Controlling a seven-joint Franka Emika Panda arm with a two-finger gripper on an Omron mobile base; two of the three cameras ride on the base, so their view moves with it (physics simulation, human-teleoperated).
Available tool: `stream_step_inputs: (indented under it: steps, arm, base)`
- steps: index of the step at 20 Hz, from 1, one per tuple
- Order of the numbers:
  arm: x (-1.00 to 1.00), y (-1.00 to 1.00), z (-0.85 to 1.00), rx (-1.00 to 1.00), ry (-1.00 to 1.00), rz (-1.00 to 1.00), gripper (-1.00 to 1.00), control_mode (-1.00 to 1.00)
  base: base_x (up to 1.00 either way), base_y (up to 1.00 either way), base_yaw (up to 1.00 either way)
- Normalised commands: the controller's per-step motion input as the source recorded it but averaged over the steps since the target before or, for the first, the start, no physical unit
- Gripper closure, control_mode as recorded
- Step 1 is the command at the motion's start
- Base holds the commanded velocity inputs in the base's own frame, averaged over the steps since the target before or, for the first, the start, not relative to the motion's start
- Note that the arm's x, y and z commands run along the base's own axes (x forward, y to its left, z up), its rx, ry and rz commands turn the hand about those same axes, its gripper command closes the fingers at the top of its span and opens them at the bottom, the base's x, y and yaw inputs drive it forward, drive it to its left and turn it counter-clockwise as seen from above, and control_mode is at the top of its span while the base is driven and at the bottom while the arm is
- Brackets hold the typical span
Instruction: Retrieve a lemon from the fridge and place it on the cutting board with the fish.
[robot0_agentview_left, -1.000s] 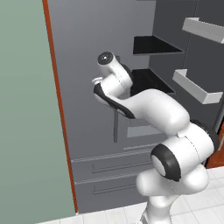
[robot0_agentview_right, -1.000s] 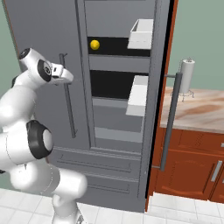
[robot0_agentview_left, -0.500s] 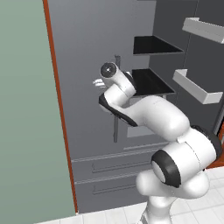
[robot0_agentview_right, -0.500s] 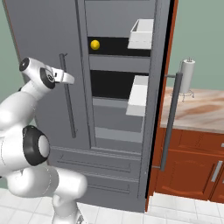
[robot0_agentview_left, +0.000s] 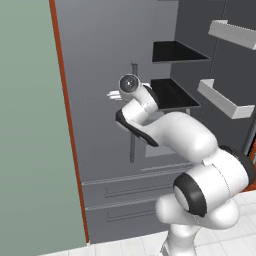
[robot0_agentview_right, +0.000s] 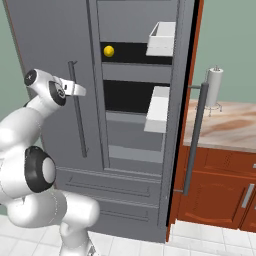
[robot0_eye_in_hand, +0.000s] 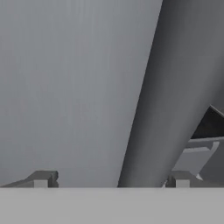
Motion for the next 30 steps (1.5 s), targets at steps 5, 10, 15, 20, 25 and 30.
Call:
stream_step_inputs:
  steps: [5,10,15,20,25,30]
  arm:
    - [0.04,0.00,0.00,0.00,0.00,0.01,1.00,-1.00]
    - [0.00,0.00,0.00,0.00,0.00,0.00,1.00,-1.00]
    - [-0.49,0.16,0.00,0.00,0.00,-0.02,1.00,-1.00]
    - [-0.67,0.52,0.00,-0.02,0.00,-0.09,1.00,-1.00]
    - [-0.55,0.71,0.00,-0.05,0.00,-0.12,1.00,-1.00]
    - [-0.25,0.56,0.00,-0.05,0.00,-0.15,1.00,-1.00]
  base:
    - [0.00,0.00,0.00]
    - [0.00,0.00,0.00]
    - [0.00,0.00,0.00]
    - [0.00,0.00,0.00]
    - [0.00,0.00,0.00]
    - [0.00,0.00,0.00]
